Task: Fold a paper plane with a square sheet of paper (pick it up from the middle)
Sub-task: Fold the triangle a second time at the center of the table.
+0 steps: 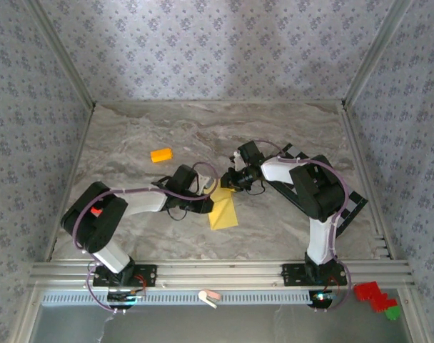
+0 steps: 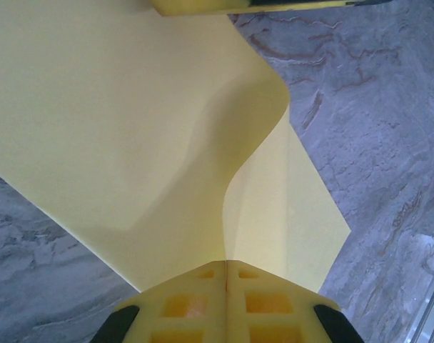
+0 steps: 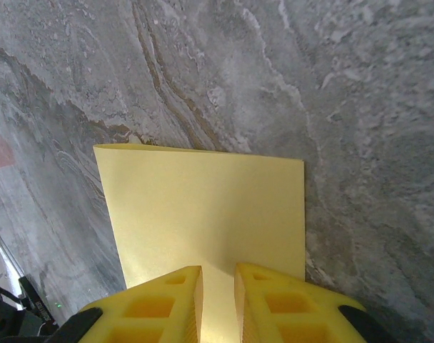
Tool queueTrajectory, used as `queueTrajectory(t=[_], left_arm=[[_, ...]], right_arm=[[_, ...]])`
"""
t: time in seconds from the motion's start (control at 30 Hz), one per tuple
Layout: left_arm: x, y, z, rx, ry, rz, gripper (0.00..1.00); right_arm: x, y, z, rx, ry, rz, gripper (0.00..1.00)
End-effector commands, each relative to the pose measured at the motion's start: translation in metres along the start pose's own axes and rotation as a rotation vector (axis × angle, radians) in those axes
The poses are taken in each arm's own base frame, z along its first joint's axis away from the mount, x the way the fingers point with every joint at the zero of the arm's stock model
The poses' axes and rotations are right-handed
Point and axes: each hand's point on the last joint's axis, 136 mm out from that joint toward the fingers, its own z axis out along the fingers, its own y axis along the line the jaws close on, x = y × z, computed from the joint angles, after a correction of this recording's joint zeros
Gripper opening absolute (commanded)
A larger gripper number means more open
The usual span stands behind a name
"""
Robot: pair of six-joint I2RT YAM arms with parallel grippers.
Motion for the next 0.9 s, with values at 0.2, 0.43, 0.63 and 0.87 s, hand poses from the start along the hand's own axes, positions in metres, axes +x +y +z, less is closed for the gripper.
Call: queueTrajectory(t=[0.2, 0.43, 0.63, 0.87], left_arm=[[-0.0055, -0.0020, 0.0053, 0.024, 0.024, 0.003, 0.01], [-0.0047, 0.0002, 0.0055, 0.017, 0.029, 0.002, 0.01], [-0.0034, 0.0048, 0.0044, 0.007, 0.031, -0.006, 0.01], [-0.0043, 0.0054, 0.0052, 0.008, 0.035, -0.009, 0.01]], right_arm=[[0.0157, -0.0200, 0.0100, 0.061, 0.059, 0.029, 0.21], [0.0170, -0.0207, 0.0107, 0.064, 0.063, 0.030, 0.21], [0.0170, -0.0209, 0.0107, 0.066, 0.063, 0.028, 0.21], [0.0168, -0.0209, 0.0113, 0.066, 0.062, 0.029, 0.21]])
